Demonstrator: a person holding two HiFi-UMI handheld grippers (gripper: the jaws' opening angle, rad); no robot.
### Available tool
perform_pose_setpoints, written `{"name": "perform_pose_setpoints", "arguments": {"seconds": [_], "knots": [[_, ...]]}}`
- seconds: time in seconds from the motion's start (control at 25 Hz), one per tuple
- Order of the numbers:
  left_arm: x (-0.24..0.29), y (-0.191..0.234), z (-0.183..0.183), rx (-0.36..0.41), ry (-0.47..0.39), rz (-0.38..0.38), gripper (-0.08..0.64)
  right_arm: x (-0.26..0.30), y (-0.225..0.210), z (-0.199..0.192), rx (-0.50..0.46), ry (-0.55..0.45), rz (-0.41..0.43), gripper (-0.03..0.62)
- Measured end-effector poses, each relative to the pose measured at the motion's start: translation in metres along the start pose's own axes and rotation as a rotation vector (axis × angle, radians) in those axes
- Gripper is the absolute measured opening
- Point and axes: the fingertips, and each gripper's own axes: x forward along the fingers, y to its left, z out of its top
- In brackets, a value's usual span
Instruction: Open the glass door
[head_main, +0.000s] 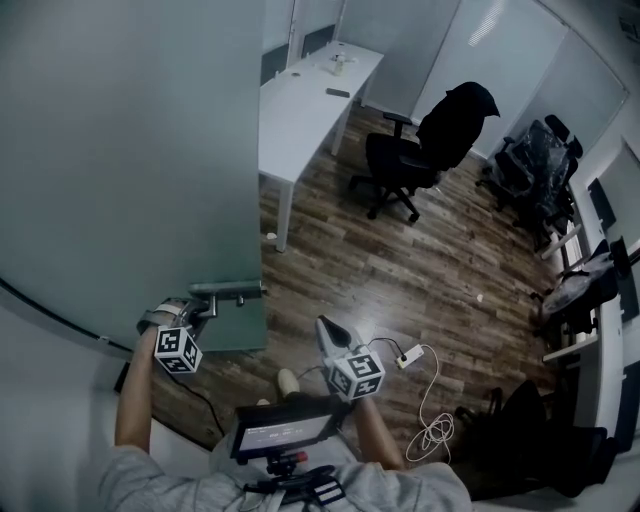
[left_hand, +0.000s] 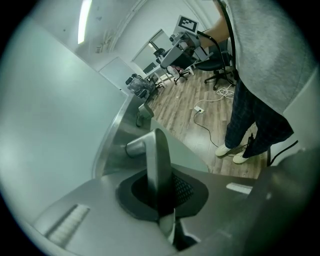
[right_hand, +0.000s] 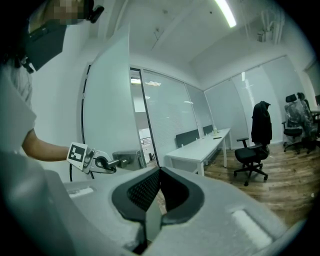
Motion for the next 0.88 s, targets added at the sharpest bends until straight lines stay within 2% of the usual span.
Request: {"name": "perform_pose_setpoints", "arguments": {"seconds": [0.88], "knots": [[-0.042,-0.05,0.016,0.074,-0.067,-0.035,0.003,-0.043,0.042,-0.023,0.028,-0.029,-0.074,0.002]]}}
